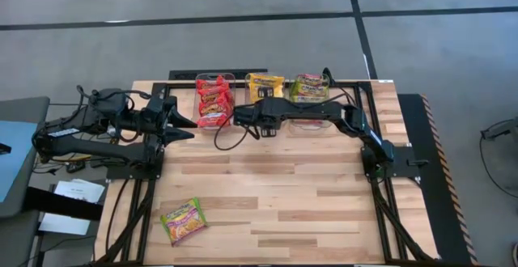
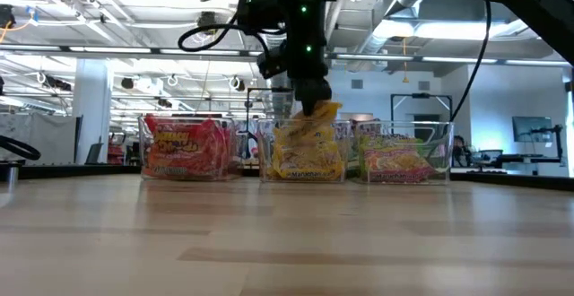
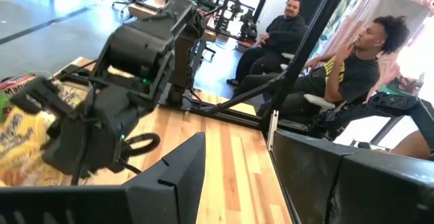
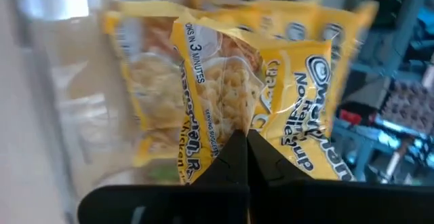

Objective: Sort Maruchan noodles
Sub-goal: Put the yellow noodle pack into the middle transparent bin

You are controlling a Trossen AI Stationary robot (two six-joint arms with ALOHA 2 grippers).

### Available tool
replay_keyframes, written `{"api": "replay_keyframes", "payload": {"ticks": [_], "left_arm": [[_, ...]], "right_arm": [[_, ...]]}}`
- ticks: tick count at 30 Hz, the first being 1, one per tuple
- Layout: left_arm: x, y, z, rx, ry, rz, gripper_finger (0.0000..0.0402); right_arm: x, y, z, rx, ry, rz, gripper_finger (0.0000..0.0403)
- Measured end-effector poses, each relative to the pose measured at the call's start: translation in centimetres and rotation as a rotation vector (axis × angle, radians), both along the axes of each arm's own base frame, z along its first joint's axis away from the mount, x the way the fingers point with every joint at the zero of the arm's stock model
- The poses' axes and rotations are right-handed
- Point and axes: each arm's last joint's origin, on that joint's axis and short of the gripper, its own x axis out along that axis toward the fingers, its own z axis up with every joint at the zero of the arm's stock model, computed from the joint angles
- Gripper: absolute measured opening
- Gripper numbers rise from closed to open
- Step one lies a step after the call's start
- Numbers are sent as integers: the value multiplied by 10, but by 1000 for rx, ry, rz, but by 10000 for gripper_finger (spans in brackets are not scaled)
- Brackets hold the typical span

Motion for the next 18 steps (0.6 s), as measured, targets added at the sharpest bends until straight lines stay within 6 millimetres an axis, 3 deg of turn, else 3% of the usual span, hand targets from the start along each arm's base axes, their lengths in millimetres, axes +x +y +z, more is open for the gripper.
{"api": "replay_keyframes", "payload": {"ticks": [4,9,18], "left_arm": [[0,0,0,0,0,0,160],[0,0,0,0,0,0,160],[0,0,0,0,0,1,160]], "right_arm": [[5,1,-11,61,-9,66,2],[10,-1,-11,119,-57,113,4],[2,-19,-15,359,-106,25,38]]}}
